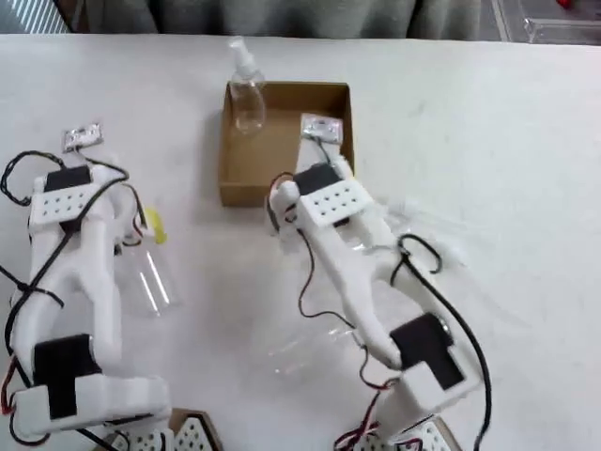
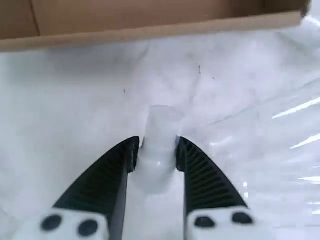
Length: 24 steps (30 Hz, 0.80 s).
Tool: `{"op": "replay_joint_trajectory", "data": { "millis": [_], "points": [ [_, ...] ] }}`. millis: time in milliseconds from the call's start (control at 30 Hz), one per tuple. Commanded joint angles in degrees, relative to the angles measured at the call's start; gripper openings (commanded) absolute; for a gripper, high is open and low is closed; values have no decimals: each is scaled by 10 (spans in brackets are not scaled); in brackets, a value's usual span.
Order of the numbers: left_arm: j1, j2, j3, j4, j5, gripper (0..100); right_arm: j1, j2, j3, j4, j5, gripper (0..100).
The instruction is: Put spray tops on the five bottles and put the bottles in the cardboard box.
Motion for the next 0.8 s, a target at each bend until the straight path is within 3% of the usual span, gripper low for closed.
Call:
{"op": "replay_joint_trajectory", "data": {
  "millis": [0, 267, 467, 633, 767],
  "points": [
    [40, -81, -35, 21, 8, 81, 33, -108, -25, 41, 51, 16],
    [152, -241, -25, 32, 8, 81, 111, -277, -24, 74, 130, 16],
    [219, -358, 70, -31, 7, 80, 150, -358, -7, 82, 134, 16],
    [247, -465, 179, -117, 7, 81, 139, -430, 22, 77, 134, 16],
    [254, -544, 243, -162, -11, 81, 113, -495, 25, 7, 134, 16]
  ]
}}
